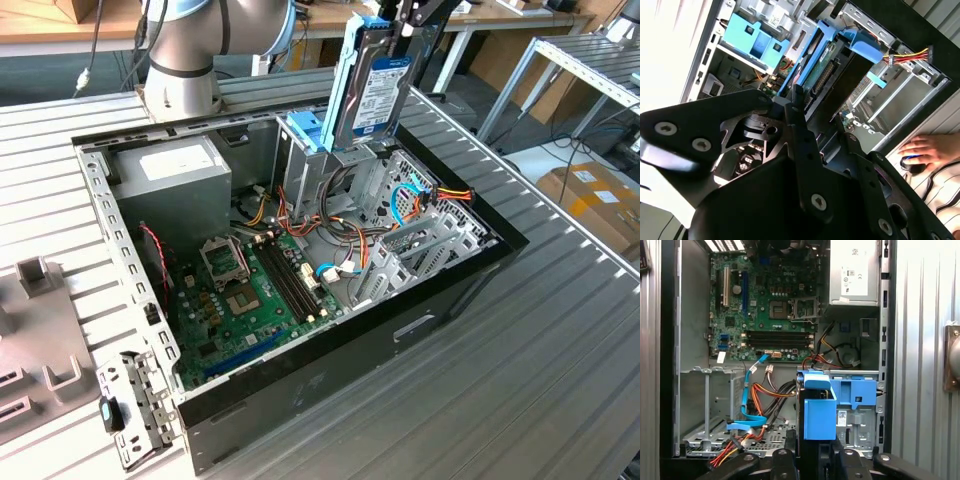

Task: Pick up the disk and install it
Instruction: 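Insert the disk into the insertion slot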

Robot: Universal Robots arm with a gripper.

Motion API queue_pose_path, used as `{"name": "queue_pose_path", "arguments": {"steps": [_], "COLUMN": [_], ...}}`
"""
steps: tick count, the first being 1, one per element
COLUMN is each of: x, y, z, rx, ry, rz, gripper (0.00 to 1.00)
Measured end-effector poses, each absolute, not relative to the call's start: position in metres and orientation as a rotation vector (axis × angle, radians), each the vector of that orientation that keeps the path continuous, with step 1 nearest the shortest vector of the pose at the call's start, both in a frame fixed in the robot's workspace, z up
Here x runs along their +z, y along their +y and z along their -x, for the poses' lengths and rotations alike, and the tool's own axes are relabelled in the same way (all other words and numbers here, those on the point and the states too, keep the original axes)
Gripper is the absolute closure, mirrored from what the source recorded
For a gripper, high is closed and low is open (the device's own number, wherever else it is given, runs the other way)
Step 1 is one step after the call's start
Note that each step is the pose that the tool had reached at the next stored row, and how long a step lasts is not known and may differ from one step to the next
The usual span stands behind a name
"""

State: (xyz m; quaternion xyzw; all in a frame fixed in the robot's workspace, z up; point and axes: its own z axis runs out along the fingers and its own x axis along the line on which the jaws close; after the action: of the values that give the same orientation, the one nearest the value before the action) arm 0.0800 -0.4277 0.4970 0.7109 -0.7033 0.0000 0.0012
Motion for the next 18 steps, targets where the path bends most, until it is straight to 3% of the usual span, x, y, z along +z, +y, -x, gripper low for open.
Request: {"name": "queue_pose_path", "arguments": {"steps": [18], "x": [0.497], "y": [-0.457], "z": [-0.08], "rx": [0.0], "ry": [-2.208], "rz": [-2.232], "gripper": [0.65]}}
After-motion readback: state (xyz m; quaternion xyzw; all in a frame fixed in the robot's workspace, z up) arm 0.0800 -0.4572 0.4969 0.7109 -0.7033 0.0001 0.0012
